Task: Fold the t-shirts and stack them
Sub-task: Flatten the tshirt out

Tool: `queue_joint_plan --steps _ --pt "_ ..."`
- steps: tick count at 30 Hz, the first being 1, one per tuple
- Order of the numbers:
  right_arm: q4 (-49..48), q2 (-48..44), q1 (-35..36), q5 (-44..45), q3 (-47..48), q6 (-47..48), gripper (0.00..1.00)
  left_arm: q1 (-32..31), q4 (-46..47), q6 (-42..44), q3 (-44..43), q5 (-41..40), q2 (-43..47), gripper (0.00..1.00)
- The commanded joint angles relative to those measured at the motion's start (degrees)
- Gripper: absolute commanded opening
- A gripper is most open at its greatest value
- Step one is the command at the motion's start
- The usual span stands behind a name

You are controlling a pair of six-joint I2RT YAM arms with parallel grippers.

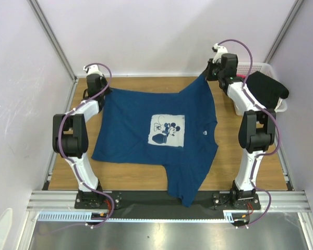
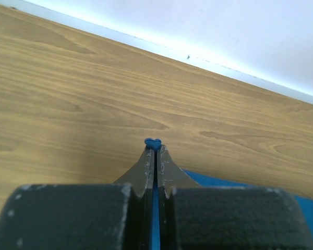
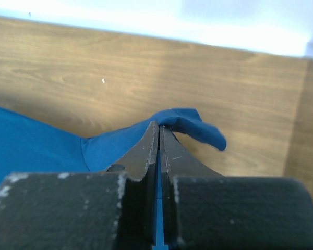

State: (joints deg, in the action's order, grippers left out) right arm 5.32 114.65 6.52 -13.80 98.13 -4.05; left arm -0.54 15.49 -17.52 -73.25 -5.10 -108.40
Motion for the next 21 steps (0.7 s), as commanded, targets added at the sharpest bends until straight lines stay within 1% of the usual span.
queue_joint_plan --steps 1,5,9,12,17,21 --pt "-1.8 3.1 -0.3 -2.1 5.3 0.6 0.00 2.3 1.7 0.0 -4.3 6.1 -2.6 0.00" --pt "-0.9 5.1 -0.3 -3.7 8.3 0.3 0.00 3.0 0.2 0.2 -7.2 7.1 -5.7 0.00" --pt "-1.1 5.1 -0.3 -4.0 8.9 0.6 0.00 3.8 1.2 -0.1 -8.0 8.2 -6.8 0.00" --pt "-0.1 4.4 -0.3 -3.5 9.1 1.5 0.00 4.3 2.4 0.6 -8.3 10.6 -7.3 0.00" --pt "2.1 1.8 -0.2 -4.3 7.9 2.4 0.00 4.7 2.4 3.2 -8.0 15.4 -6.9 0.00" --pt "2.1 -1.5 -0.1 -3.9 3.9 3.1 0.00 5.0 2.3 7.8 -6.1 17.2 -5.2 0.00"
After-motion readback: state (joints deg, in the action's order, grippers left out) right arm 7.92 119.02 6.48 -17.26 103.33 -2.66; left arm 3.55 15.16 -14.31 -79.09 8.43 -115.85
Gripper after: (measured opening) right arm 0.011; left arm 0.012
